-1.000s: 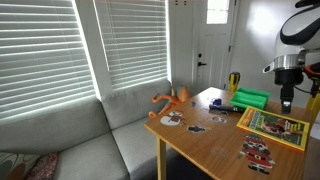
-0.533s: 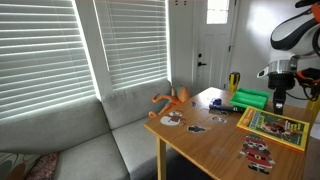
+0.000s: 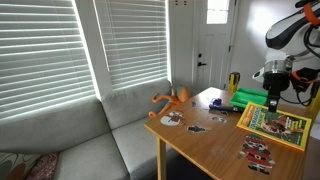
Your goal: Open the front cover of the book
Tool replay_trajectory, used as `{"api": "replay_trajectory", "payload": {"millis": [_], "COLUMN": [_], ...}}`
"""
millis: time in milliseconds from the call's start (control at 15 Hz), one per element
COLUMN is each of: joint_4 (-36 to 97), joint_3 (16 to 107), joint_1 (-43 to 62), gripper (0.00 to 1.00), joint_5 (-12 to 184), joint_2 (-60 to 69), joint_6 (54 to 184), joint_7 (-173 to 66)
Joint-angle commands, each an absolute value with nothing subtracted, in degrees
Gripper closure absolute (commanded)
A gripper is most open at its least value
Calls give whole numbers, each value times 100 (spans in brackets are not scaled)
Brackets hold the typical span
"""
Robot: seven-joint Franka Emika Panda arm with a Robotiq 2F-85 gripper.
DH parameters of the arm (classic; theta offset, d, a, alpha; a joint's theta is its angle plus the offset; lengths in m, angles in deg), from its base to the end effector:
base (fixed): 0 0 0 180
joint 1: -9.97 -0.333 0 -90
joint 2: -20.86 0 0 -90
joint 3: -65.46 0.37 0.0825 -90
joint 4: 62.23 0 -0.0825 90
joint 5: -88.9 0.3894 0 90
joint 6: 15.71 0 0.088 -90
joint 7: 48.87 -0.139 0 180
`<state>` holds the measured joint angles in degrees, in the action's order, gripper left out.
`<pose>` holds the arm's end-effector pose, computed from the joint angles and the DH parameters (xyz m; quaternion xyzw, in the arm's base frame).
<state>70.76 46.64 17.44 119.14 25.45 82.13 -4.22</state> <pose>0.4086 -0.1321 0.3800 -0.9315 -0.0501 0.0640 0.3545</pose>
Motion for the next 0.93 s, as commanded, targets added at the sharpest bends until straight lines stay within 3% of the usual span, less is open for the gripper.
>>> {"api": "replay_trajectory", "payload": {"millis": [0,867], "joint_4": [6936,7056], "joint_3": [4929,5853], "joint_1": [1828,1425], "gripper": [0,0], "joint_5": [12305,13137], "joint_2": [2485,2825], "joint_6": [7864,8712], "joint_7": [-481,-1307]}}
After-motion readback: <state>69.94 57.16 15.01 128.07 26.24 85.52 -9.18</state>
